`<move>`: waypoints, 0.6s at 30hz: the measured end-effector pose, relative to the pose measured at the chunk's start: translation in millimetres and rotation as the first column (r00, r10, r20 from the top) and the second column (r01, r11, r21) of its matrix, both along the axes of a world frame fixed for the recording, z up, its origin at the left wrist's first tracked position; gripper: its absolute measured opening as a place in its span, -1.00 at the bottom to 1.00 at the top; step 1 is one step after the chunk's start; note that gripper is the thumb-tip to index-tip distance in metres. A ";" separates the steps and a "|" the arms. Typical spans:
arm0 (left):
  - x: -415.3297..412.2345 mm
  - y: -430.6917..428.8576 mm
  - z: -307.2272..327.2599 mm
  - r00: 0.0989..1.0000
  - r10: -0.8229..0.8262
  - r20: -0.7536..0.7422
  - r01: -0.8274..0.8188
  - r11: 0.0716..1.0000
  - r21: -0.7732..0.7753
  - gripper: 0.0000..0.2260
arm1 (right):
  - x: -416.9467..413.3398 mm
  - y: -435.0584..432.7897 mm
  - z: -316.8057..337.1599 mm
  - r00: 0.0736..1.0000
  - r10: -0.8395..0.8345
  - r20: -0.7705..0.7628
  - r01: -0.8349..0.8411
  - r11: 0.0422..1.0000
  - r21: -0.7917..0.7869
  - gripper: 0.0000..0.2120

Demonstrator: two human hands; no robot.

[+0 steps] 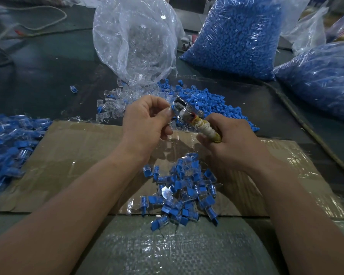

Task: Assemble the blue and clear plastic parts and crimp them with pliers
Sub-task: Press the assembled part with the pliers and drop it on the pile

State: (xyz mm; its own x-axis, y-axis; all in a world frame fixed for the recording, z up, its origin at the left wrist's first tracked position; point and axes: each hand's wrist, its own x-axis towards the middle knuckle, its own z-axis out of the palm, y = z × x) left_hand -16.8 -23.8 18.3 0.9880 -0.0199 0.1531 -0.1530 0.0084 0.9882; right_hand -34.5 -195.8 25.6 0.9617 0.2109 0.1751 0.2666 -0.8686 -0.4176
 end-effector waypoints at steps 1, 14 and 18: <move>-0.2 0.1 0.1 1.000 0.008 -0.001 -0.008 1.000 -0.002 -0.82 | 0.0 1.2 0.1 1.000 -0.005 0.004 0.005 1.000 -0.002 -0.78; 12.6 15.8 4.8 0.995 0.009 -0.103 -0.009 1.000 -0.004 -0.90 | 2.0 -5.2 -3.0 0.998 -0.036 0.058 0.039 0.998 -0.053 -0.84; 19.3 33.4 8.3 0.957 -0.171 -0.235 0.187 0.981 0.045 -0.92 | 5.0 -14.5 -1.1 0.996 -0.087 -0.030 0.083 0.990 -0.116 -0.67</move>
